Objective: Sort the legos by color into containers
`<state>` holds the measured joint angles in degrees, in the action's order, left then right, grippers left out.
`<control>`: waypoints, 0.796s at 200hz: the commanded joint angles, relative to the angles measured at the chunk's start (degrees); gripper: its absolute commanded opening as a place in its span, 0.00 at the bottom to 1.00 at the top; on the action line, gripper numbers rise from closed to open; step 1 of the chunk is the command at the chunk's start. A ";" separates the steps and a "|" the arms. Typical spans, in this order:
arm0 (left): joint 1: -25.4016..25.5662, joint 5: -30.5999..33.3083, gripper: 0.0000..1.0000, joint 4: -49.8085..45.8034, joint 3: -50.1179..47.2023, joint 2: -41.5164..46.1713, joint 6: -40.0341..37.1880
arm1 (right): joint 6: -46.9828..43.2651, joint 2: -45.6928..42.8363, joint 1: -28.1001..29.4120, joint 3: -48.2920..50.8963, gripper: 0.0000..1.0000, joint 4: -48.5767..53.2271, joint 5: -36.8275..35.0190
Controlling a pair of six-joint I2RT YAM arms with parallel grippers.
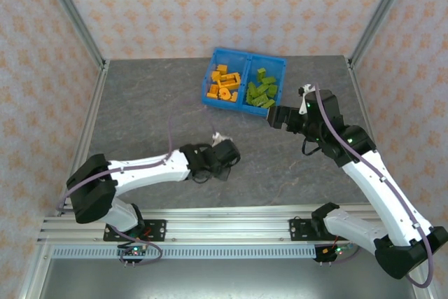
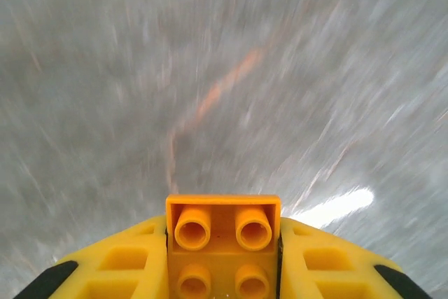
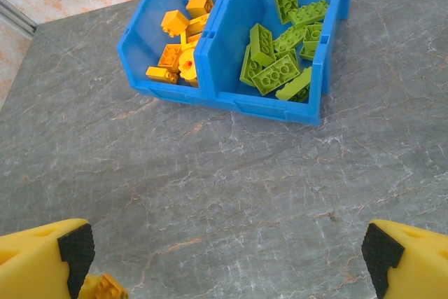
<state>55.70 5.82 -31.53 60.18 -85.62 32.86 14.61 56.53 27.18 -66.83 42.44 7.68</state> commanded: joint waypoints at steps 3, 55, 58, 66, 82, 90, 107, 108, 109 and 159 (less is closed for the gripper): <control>-6.17 7.86 0.26 -0.13 9.94 -0.59 -7.17 | 0.89 -0.11 -0.17 -0.11 0.99 -1.63 -0.46; -17.04 9.77 0.24 3.38 35.79 -17.47 -14.94 | 1.93 -1.46 -0.20 0.11 0.99 -1.61 0.46; -17.52 9.88 0.24 3.32 37.36 -18.79 -15.15 | 1.96 -1.57 -0.20 0.28 0.99 -1.54 0.43; -18.72 9.94 0.23 3.26 41.48 -22.24 -15.31 | 2.04 -1.90 -0.15 0.31 0.99 -1.39 0.30; -20.72 8.61 0.23 4.99 48.48 -29.54 -16.43 | 2.60 -2.51 -0.20 0.55 0.99 -1.14 0.16; -21.42 8.76 0.23 5.81 51.62 -32.88 -16.91 | 3.14 -2.76 -0.15 0.50 0.99 -0.89 0.02; -22.53 9.87 0.24 4.39 62.03 -41.07 -17.91 | 4.02 -3.57 -0.19 0.02 0.99 -0.45 0.63; -22.55 10.06 0.24 4.16 62.76 -41.58 -18.00 | 4.02 -3.60 -0.19 -0.06 0.99 -0.39 0.65; -22.60 10.21 0.24 3.96 63.47 -42.09 -18.05 | 4.11 -3.65 -0.20 -0.10 0.99 -0.41 0.66; -26.25 11.47 0.25 -7.09 96.54 -66.83 -19.38 | 4.76 -6.31 -0.15 -0.63 0.99 1.77 0.18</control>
<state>31.55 14.81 -31.51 145.91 -146.17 14.72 18.31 51.88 27.18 -66.74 42.61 7.99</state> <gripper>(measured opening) 0.306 0.994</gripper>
